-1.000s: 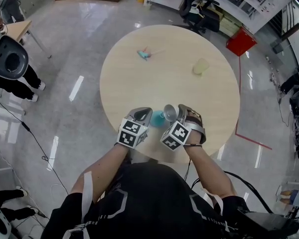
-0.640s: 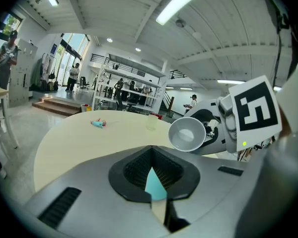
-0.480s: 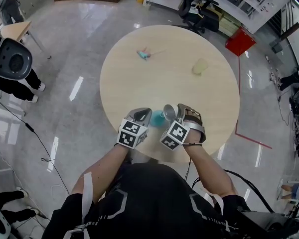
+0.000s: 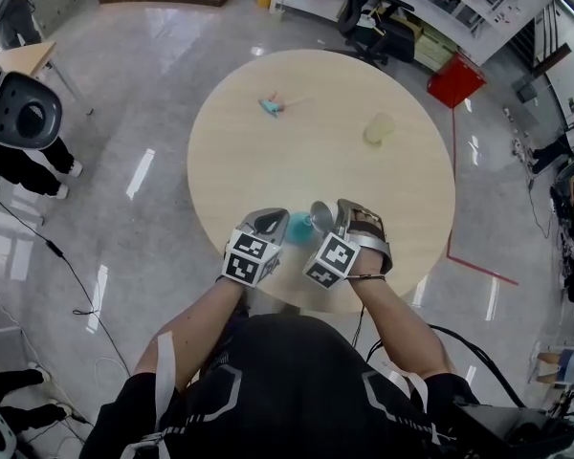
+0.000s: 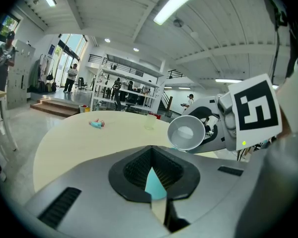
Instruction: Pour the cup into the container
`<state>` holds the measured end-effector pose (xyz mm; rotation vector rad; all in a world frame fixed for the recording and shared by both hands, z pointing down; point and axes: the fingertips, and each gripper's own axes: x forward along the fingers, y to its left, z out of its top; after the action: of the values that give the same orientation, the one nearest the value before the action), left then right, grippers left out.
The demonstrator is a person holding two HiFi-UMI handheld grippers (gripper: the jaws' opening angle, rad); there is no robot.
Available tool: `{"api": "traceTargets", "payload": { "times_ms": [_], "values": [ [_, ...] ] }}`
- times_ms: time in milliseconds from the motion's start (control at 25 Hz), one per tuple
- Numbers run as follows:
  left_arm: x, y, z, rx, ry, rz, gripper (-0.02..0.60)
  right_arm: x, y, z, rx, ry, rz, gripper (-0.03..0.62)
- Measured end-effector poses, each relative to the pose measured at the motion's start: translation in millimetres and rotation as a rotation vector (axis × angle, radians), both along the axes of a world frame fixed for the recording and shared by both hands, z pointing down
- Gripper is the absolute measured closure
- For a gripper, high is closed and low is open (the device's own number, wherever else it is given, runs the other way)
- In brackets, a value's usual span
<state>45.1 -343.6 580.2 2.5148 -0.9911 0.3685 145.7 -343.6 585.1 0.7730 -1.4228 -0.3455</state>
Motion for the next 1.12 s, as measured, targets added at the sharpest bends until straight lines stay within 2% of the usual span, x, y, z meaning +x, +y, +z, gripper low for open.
{"api": "traceTargets", "payload": {
  "times_ms": [1120],
  "values": [
    [4.8, -3.4, -1.5, 0.002, 0.013, 0.006, 0.589, 5.9, -6.2, -4.7, 0.014, 0.038, -0.004, 0.29]
  ]
}}
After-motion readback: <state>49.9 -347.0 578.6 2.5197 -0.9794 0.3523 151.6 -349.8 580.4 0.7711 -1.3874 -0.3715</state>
